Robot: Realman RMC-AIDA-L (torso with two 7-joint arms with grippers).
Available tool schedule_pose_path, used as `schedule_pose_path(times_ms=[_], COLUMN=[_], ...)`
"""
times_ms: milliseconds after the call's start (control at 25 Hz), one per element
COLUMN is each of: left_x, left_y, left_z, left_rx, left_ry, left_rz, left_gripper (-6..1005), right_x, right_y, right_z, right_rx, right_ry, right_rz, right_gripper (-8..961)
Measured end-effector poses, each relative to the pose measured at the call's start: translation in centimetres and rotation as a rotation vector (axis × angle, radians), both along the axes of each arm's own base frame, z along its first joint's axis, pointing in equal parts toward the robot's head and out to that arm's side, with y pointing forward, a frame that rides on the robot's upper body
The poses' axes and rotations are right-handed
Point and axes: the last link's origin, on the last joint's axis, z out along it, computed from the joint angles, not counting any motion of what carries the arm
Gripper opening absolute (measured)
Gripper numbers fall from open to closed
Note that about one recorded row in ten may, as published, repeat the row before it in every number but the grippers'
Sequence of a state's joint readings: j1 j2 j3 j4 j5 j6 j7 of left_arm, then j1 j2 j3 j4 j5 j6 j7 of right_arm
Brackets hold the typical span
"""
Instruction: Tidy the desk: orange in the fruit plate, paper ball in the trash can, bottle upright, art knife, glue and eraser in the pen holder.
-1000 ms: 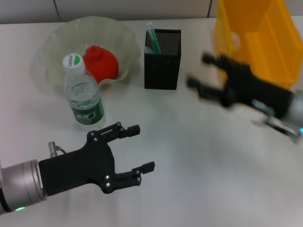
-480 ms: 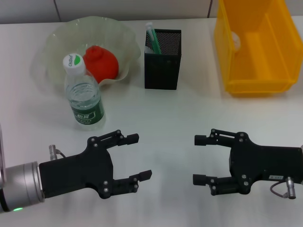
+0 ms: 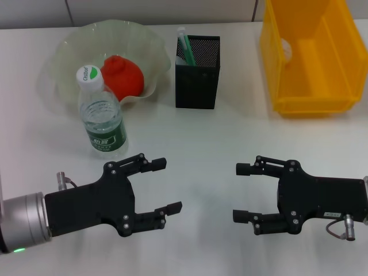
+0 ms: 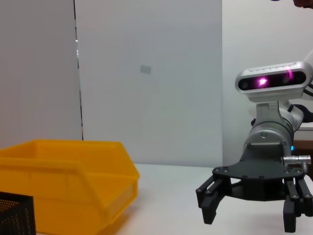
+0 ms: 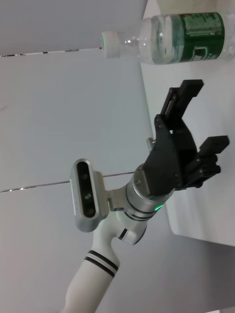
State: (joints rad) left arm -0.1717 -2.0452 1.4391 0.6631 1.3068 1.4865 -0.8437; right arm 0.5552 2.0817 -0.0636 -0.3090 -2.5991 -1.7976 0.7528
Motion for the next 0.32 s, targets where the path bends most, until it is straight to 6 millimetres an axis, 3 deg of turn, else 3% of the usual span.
schedule_pose_path(times_ms=[320], left_x=[-0.17], left_y=[-0.05], left_z=[0.47], left_rx=[0.013], left_ry=[-0.014], left_rz=[0.007], left_gripper=[785], right_x=[0.18], right_y=[0.18], right_z=[-0.38], right_rx=[0.02], right_ry=[-0.006], right_rz=[-0.024], right_gripper=[841])
